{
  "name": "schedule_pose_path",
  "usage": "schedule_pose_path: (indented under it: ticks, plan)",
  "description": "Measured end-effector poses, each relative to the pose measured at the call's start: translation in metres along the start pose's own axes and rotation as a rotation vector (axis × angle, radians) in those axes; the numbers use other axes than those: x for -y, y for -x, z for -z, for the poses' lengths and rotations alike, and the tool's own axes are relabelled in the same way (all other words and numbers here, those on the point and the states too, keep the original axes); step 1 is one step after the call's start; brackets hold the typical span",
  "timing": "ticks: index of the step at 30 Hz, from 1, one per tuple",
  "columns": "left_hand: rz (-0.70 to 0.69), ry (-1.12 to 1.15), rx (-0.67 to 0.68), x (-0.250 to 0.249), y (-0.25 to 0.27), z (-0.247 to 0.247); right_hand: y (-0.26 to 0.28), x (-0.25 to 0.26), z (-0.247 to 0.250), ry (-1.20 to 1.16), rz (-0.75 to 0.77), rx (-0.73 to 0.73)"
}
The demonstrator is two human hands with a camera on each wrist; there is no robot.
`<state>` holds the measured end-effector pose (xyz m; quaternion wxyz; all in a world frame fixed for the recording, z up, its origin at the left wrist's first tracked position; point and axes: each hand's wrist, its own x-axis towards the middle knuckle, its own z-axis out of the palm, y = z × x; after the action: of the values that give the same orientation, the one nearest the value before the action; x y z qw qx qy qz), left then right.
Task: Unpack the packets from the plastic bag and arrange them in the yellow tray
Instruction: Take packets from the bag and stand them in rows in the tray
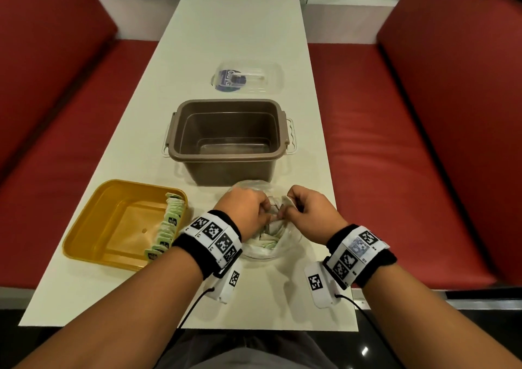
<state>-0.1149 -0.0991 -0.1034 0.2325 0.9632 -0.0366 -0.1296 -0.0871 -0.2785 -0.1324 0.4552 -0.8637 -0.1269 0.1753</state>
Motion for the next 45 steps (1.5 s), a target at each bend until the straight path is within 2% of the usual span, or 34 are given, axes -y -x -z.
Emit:
schedule_pose_path:
  ticks: [4, 7, 11, 16, 19, 24, 29, 32, 37, 40, 45]
  plan:
    - [0.002, -0.046, 0.014, 0.000, -0.002, -0.009, 0.001, 0.003, 0.002, -0.003, -0.016, 0.005]
    - [-0.030, -0.036, -0.049, 0.000, 0.000, -0.003, 0.000, 0.002, 0.007, 0.003, -0.010, -0.008]
    - [-0.058, 0.127, -0.199, 0.004, 0.005, 0.015, 0.003, 0.005, 0.009, -0.003, 0.018, 0.042]
    - [-0.043, 0.323, -0.296, 0.006, 0.009, 0.021, 0.001, 0.015, 0.006, -0.043, 0.059, 0.063]
    - [-0.009, 0.290, -0.294, 0.010, 0.011, 0.021, -0.004, 0.020, 0.005, -0.007, 0.083, 0.048]
    - [0.050, 0.056, -0.121, 0.015, 0.018, 0.022, -0.010, 0.027, 0.003, 0.016, 0.130, 0.006]
    - [-0.091, 0.029, -0.189, 0.013, 0.019, 0.026, -0.013, 0.040, 0.003, 0.076, 0.222, 0.050]
    - [-0.086, 0.075, -0.176, 0.017, 0.020, 0.028, -0.016, 0.046, 0.004, 0.059, 0.240, -0.030]
    - [-0.077, 0.210, -0.315, 0.024, 0.025, 0.034, -0.016, 0.050, -0.002, -0.001, 0.193, 0.015]
    - [-0.075, 0.195, -0.280, 0.027, 0.030, 0.041, -0.016, 0.056, -0.007, 0.007, 0.185, -0.013]
    - [-0.177, 0.233, -0.336, 0.035, 0.035, 0.059, -0.014, 0.076, -0.020, 0.014, 0.220, -0.029]
